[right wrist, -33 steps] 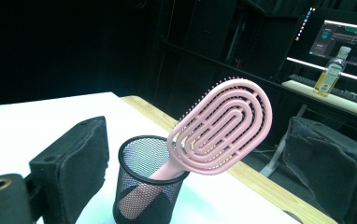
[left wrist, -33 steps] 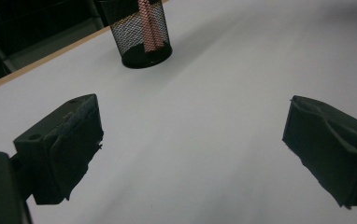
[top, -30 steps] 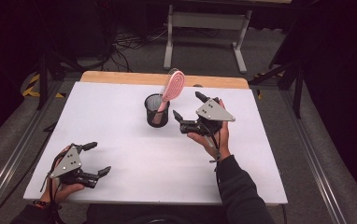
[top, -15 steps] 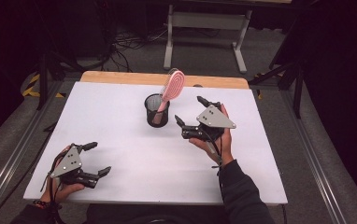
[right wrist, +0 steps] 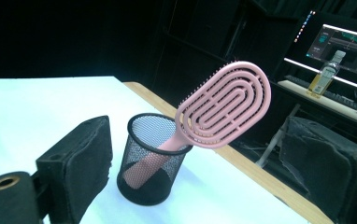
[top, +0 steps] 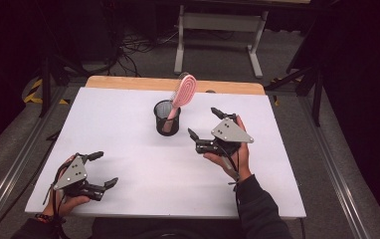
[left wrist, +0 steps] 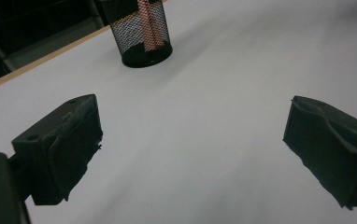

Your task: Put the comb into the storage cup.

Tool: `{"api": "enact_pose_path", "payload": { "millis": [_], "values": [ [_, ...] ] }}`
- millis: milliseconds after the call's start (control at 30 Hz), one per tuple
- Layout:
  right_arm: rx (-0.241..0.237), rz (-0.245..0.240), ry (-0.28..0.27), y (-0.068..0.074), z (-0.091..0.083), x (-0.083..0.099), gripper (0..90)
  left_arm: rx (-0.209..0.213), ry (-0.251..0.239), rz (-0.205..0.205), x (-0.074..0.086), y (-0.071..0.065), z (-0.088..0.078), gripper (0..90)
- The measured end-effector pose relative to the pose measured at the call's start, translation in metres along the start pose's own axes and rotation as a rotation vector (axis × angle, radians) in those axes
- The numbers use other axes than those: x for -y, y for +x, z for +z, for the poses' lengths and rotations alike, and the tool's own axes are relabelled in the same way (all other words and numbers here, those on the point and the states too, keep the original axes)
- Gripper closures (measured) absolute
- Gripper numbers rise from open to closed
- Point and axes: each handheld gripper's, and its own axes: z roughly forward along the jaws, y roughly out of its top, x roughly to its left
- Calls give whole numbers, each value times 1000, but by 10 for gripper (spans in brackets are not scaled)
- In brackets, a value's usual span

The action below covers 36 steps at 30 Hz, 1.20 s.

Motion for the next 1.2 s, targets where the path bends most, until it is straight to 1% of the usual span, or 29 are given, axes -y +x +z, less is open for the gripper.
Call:
{"api": "enact_pose_path", "payload": {
  "millis": [333, 533, 667, 700, 767, 967, 1067, 1200],
  "values": [
    [8, -21, 8, -1, -13, 3, 103, 1, 2, 4, 0, 0, 0, 47],
    [-3, -27, 13, 1, -20, 5, 103, 0, -2, 4, 0, 0, -1, 47],
    [-8, -33, 12, 2, -23, 5, 104, 1, -2, 4, 0, 0, -1, 47],
    [-20, -27, 11, 2, -24, 6, 106, 1, -1, 4, 0, 0, 0, 48],
    [-24, -23, 12, 2, -25, 6, 106, 1, -1, 6, 0, 0, 0, 47],
    [-21, -40, 28, 3, -27, 10, 106, 1, -1, 7, 0, 0, -1, 47],
    [-21, -36, 32, 3, -29, 12, 106, -3, 1, 14, 0, 0, 0, 46],
    [-16, -43, 40, 2, -32, 17, 106, -2, 1, 14, 0, 0, 0, 46]
  ]
}}
